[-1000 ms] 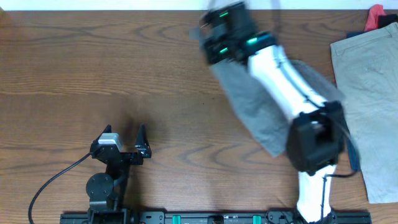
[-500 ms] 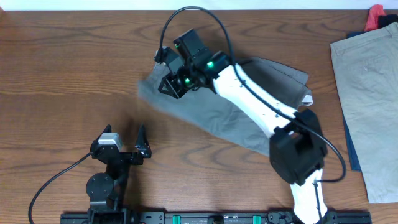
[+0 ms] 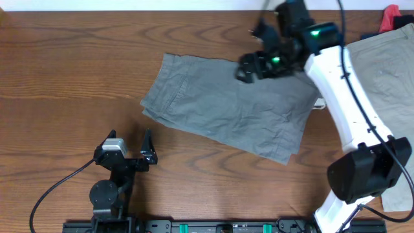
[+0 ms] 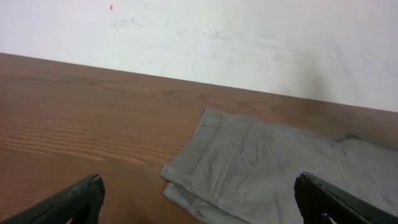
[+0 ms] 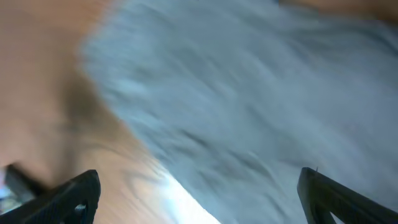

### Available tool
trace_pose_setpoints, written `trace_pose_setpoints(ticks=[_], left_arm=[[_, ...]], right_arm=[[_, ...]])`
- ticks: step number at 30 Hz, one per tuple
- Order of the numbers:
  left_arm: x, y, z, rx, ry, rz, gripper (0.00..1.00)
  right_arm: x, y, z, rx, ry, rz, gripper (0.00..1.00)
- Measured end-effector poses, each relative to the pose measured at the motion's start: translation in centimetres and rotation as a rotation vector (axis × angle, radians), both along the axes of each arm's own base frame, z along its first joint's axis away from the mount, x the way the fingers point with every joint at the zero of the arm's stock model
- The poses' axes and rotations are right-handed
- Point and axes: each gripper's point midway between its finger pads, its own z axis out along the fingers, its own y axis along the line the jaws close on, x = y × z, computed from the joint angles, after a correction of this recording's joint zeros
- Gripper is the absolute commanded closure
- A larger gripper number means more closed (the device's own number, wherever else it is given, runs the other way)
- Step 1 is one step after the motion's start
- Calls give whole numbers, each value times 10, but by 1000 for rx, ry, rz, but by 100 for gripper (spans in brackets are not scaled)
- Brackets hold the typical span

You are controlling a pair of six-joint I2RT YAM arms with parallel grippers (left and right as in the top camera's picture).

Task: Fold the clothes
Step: 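Release the shorts and pull the right gripper back to the right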

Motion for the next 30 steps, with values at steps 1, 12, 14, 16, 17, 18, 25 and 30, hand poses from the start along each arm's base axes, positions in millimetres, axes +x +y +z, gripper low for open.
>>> trace_pose_setpoints(ticks=[1,12,14,16,17,18,25,30], left_arm=[[0,0,0,0,0,0,2],[0,0,0,0,1,0,2],[0,0,0,0,0,0,2],[0,0,0,0,0,0,2],[0,0,0,0,0,0,2],[0,0,0,0,0,0,2],[0,0,0,0,0,0,2],[0,0,0,0,0,0,2]], right_arm=[[-3,-20,-7,-55,42,-72,1],[-22,-191,-51,-326,270,-735,1],[-27,-198,-67,-332,295,-763,1],[-28,-201,-87,-321,302,-778,1],[-28,-200,-96,-306,302,-780,1],[-26,-199,-106,-290,295,-778,1],[-19,-183,-159,-180,240,-739,1],[-15,-180,-179,-143,189,-755,2]])
